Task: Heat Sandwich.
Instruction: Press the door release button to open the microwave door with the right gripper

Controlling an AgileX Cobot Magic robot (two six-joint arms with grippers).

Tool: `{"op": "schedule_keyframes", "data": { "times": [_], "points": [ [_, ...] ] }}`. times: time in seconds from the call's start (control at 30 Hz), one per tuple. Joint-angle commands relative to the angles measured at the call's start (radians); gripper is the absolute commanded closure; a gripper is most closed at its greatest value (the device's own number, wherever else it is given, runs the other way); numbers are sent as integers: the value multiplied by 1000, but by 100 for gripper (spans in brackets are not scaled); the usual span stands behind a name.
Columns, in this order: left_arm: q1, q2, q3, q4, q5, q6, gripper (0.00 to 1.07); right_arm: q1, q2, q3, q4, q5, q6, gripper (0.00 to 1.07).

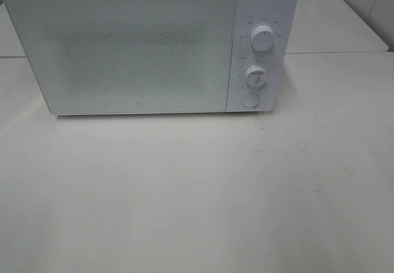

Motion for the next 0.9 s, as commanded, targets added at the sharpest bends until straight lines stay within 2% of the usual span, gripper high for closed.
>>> {"op": "schedule_keyframes", "data": {
  "times": [0.03,0.77,0.9],
  "points": [
    [2,-23,3,-4,-16,0,5,-6,70,-6,2,-100,9,32],
    [2,-23,3,-4,-16,0,5,-6,581,-5,2,-641,30,32],
    [2,-23,3,-4,-16,0,5,-2,686,27,2,-825,44,32]
  ]
}}
